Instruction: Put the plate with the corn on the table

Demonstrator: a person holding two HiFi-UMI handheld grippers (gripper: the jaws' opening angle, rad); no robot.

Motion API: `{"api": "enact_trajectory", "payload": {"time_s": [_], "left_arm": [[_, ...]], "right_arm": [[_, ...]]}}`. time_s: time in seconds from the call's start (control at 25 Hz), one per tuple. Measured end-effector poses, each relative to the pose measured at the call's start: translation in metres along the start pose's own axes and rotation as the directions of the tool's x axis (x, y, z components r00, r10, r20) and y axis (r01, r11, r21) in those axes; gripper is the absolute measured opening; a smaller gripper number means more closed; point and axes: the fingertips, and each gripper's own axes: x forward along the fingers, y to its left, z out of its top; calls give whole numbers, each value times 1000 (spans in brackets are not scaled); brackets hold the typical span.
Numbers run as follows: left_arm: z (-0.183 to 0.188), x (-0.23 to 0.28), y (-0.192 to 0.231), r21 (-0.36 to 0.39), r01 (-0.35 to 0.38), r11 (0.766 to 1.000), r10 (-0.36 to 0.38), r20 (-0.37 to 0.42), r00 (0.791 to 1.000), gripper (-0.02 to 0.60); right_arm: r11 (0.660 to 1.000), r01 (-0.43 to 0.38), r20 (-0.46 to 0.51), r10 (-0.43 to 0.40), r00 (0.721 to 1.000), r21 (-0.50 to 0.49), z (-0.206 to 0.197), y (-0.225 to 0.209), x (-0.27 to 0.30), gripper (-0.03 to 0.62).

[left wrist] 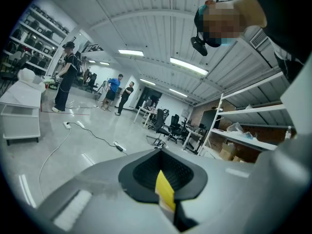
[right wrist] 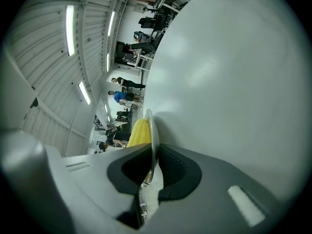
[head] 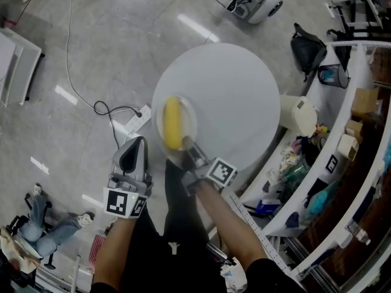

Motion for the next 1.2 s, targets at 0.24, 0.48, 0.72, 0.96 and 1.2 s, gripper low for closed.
{"api": "enact_trajectory", "payload": {"time_s": [0.24,0.48,0.72,0.96,1.2], "left_arm": [[-1,-1,1,-4,-4,1000,4,4,1000,2],[0,-2,2,-7,-5,1000,5,3,1000,2],[0,-2,4,-10,-3,1000,3,4,1000,2],[-1,-2,4,-15,-3,1000,3,-1,1000,2],[-1,-2,5,-15,-5,1000,5,-2,1000,2]], "right_arm": [[999,44,7,-44,999,8,-2,-7,-3,41],[987,143,12,-144,990,68,-7,-20,-8,40],[977,201,14,-203,979,71,-5,-26,-8,41],[970,228,6,-230,973,88,-2,-27,-9,41],[962,258,-1,-259,966,93,-4,-28,-10,41]]}}
